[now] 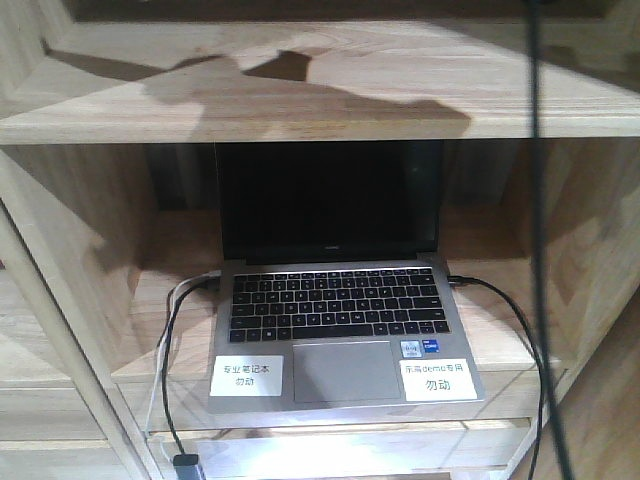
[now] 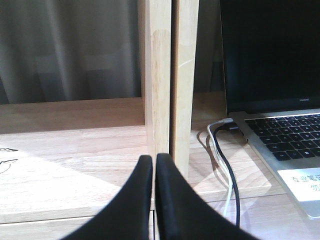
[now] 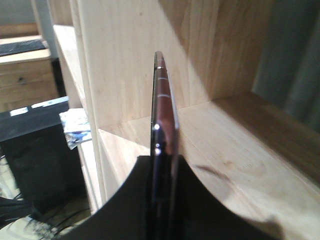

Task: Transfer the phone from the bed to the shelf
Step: 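Raise the right gripper with the phone above the shelf over the laptop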

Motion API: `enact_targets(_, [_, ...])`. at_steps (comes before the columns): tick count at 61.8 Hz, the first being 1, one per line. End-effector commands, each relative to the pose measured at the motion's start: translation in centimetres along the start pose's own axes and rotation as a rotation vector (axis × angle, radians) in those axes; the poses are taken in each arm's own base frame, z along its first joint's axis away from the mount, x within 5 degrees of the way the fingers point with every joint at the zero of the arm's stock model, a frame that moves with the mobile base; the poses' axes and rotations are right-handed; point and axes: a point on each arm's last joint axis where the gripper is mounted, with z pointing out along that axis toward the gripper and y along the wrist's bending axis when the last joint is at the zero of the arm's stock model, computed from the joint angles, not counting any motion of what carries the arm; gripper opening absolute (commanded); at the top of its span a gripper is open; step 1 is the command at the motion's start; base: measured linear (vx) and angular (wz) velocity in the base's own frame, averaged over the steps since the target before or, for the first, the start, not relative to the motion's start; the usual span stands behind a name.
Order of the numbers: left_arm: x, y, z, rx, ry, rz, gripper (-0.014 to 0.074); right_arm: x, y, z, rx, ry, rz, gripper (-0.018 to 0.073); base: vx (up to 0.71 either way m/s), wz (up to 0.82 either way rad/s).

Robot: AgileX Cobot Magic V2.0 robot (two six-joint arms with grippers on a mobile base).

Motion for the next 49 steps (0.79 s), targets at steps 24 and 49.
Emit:
enact_targets(24, [-0.6, 0.1, 0.0, -0.009, -0.074, -0.013, 0.0001, -1.1, -3.0, 3.3, -0.039, -0.128, 0.073, -0.0001, 0.0, 0.0])
enact_targets(49, [-0.6, 0.1, 0.0, -0.009, -0.074, -0.013, 0.0001, 1.8, -6.0, 6.6, -0.01, -0.094, 0.09, -0.0001, 0.0, 0.0])
